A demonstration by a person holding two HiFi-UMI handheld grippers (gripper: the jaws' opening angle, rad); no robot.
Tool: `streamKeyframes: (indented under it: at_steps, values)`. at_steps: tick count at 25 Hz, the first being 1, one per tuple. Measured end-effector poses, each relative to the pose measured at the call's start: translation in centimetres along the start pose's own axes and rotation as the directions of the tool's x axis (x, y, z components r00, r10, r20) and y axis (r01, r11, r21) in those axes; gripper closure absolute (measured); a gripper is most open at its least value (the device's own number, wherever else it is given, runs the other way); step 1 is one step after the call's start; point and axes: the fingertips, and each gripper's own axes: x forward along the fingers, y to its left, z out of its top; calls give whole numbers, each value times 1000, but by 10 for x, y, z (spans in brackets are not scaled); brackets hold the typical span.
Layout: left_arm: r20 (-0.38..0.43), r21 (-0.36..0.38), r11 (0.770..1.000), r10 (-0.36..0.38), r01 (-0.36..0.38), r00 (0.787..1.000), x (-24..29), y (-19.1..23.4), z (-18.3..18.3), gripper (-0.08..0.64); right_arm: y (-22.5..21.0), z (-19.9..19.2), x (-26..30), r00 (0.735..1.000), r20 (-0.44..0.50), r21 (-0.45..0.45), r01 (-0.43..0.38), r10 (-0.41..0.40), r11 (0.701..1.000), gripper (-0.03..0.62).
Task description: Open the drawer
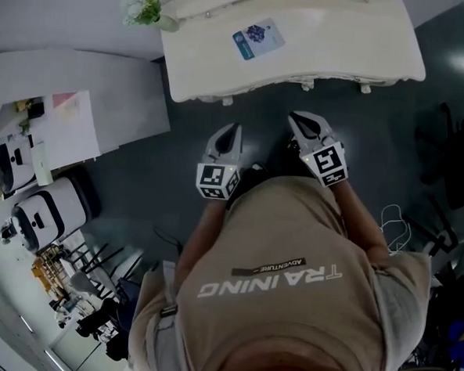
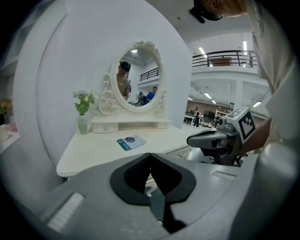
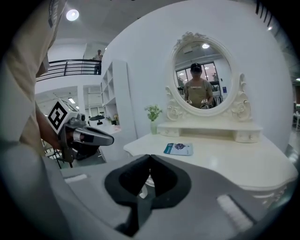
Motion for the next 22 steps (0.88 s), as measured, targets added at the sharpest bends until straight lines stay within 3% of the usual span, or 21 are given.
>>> streamKeyframes:
  at_steps: [6,12,22]
  values:
    - [-40,-8,1000,13,-13,999,26,14,-1,552,-30,-8,14,1000,-17,42,13,-12,999,589]
    - [-36,-14,999,-36,35,999,51,30,1,552,-39,-6,25,998,-44,40,57,-55,998,589]
    - [-31,-20,993,-116,115,993,105,92,18,552,-67,58,92,991,-39,-4,128,-128,992,589]
